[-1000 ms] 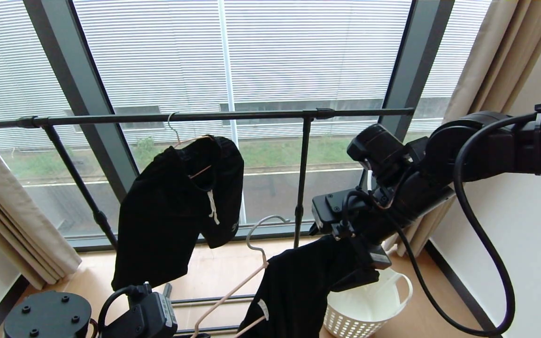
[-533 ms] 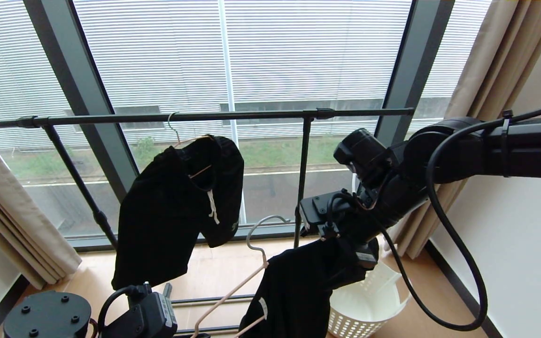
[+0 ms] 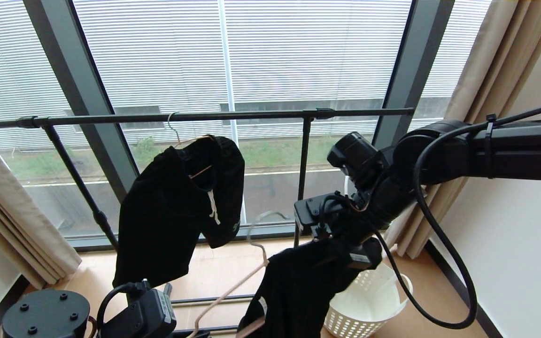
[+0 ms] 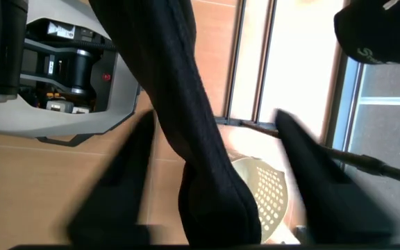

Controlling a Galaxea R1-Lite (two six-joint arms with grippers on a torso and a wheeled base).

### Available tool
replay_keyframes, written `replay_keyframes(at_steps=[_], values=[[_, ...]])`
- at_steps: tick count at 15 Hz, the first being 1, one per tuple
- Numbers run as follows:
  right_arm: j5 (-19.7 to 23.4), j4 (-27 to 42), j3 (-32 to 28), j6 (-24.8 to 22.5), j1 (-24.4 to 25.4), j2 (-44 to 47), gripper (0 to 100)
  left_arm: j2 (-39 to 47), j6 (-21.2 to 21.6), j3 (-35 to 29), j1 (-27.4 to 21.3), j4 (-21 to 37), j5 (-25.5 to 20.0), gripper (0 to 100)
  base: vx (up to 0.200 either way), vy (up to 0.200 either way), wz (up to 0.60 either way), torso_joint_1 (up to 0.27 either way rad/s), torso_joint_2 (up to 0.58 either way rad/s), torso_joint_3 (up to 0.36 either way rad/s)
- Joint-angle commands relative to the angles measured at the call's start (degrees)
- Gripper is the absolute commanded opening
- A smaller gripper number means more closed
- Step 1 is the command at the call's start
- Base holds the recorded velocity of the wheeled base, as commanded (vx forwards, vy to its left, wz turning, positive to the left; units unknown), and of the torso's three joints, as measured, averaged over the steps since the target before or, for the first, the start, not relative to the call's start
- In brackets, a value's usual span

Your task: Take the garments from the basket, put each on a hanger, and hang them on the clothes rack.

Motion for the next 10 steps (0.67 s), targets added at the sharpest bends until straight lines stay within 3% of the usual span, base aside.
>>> replay_keyframes(at_steps=[1,10], values=[[0.0,0.1,0.1,0.0,-0.1,-0.1,0,0.2,-0.1,-0.1,0.0,-0.1,-0.1,0,0.000,0.000,0.00,0.000,0.00,0.000],[-0.1,0.3,0.6,-0.1,-0.1,-1.0,0,0.3,-0.2,-0.3,0.3,-0.1,-0.2,0,0.000,0.000,0.00,0.000,0.00,0.000]])
